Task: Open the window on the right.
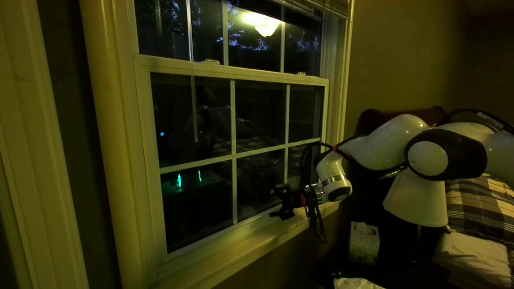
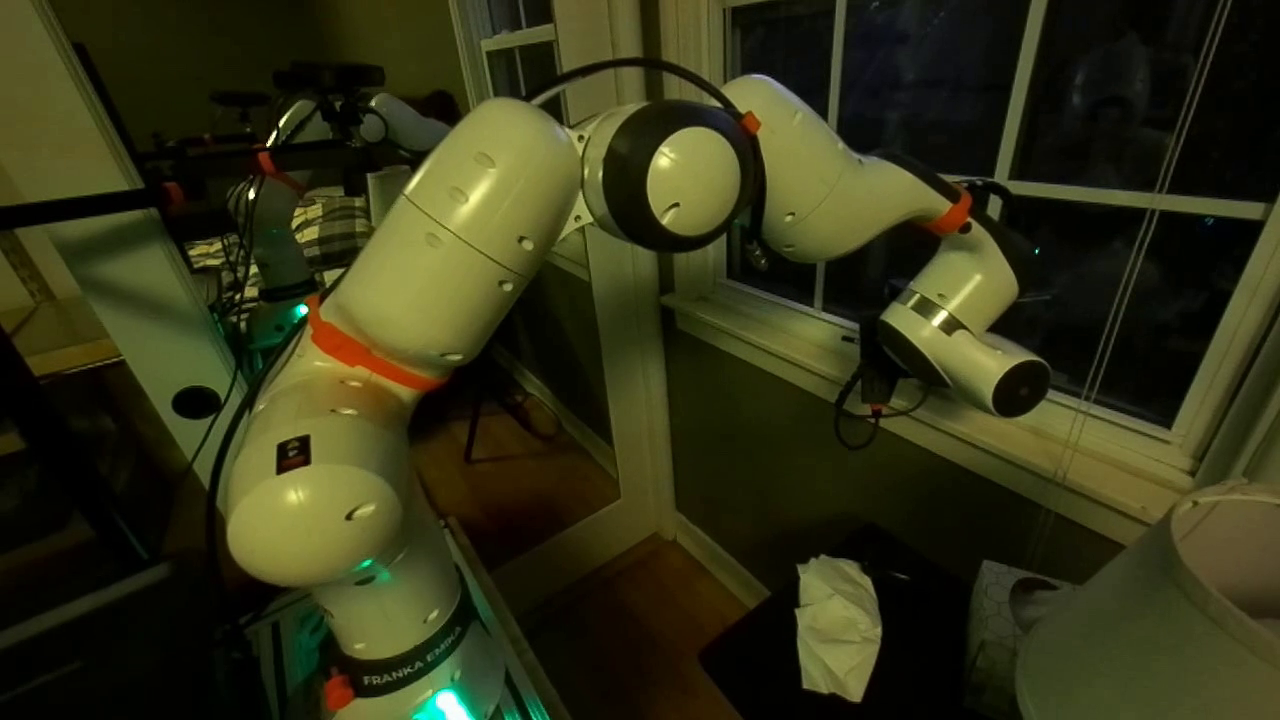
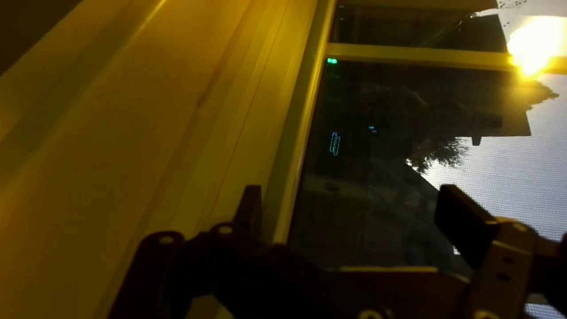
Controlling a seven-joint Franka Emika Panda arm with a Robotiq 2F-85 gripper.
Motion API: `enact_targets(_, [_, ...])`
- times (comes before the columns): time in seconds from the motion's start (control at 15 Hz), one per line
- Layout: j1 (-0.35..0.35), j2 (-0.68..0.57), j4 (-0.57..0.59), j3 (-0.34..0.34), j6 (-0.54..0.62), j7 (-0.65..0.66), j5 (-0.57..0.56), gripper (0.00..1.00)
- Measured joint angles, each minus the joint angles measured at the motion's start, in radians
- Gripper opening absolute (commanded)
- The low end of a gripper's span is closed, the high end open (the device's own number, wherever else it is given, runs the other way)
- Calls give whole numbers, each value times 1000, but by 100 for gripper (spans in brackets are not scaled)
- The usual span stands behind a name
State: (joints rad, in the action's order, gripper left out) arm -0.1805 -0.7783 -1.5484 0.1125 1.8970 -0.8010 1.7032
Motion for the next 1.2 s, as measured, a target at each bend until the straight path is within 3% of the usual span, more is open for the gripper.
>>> enact_targets(0.67, [-24, 7, -16, -19, -25, -16, 30, 100])
enact_targets(1.2, [-14, 55, -81, -19, 9, -132, 29, 100])
